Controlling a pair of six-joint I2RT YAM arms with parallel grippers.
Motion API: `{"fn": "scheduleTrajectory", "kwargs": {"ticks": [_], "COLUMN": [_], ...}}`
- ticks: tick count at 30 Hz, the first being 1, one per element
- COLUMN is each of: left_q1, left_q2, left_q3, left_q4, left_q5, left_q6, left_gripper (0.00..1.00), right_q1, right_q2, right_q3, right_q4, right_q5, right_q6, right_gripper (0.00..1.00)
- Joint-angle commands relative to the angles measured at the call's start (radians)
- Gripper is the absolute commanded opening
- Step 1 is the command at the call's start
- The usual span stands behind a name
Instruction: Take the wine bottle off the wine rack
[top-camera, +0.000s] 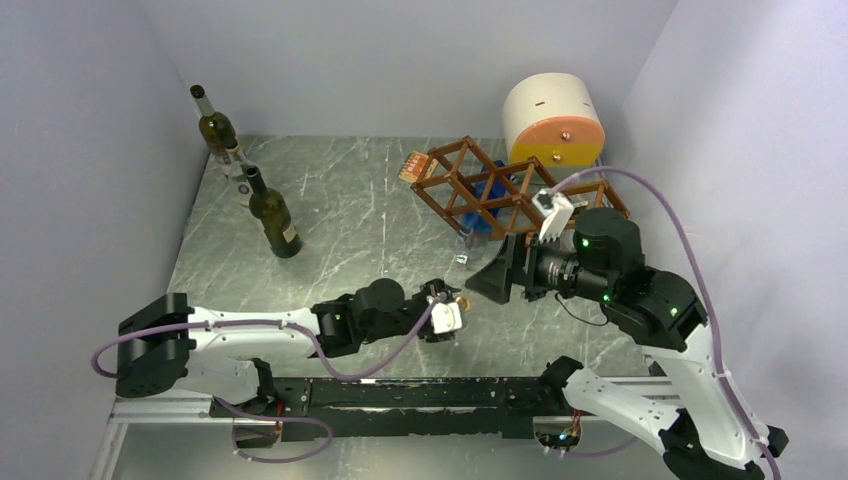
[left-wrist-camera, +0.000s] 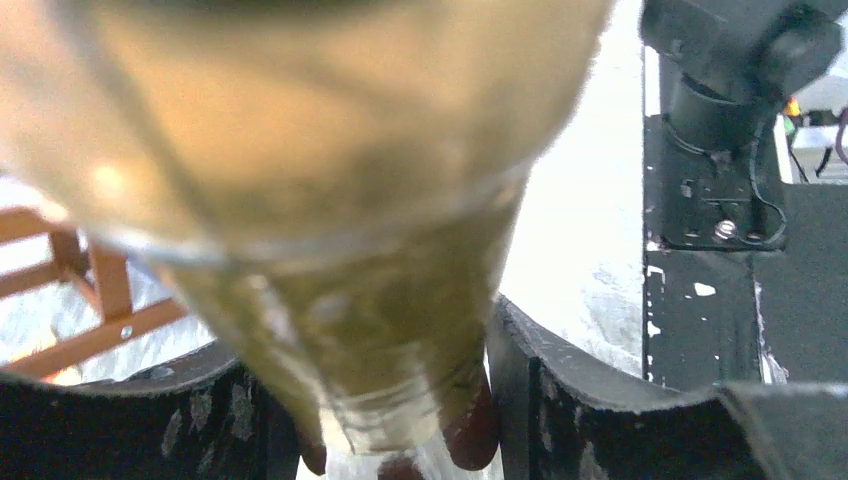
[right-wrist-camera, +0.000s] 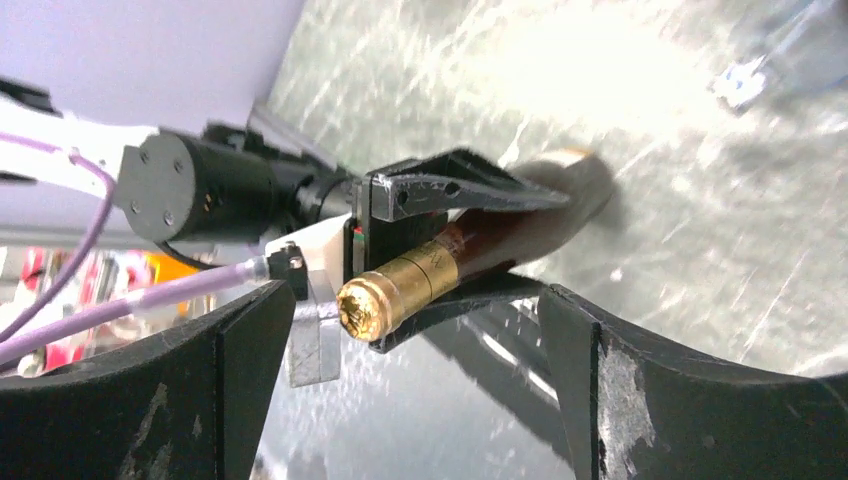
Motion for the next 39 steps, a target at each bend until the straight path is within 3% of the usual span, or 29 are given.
{"fn": "scheduleTrajectory", "kwargs": {"ticks": [1,6,12,21,27,34,39], "left_q1": [0.045,0.104,0.191,0.401,0.558,0.813,0.999], "left_q2": [-0.106,-0.188,-0.249,-0.408,-0.513,-0.619,-0.655], "left_q3": [0.006,0.033,0.145,0.221,0.23,0.194,0.132], "left_q4": [0.114,0.058,-0.144,-0.52,-0.698,-0.742,-0.649], "left_q5": [-0.138,-0.321,-0.514,-0.53,-0.556,-0.682,-0.796], "left_q6": [-0.117,-0.245,-0.414,-0.614,-0.637,-0.604,-0.616], "left_gripper": [0.07,0.07,0.07,0.07,0.07,0.07,0.07], "right_q1": [0.001,0.002,0.001,0.0,0.001,0.002,0.001], "right_q2": [-0.008,-0.02,-0.027,-0.033,-0.019,-0.002,-0.002], "right_q3": [0.076,0.132,0.084,0.006,-0.026,-0.045,-0.054], "right_q4": [0.116,0.098,0.092,0.122,0.155,0.176,0.181], "right_q5": [0.199,0.353,0.397,0.422,0.424,0.418,0.405], "right_q6": [-0.009,-0.027,-0.033,-0.054,-0.08,-0.105,-0.109], "right_gripper": [0.98,0.98,0.98,0.98,0.99,0.99,0.99]}}
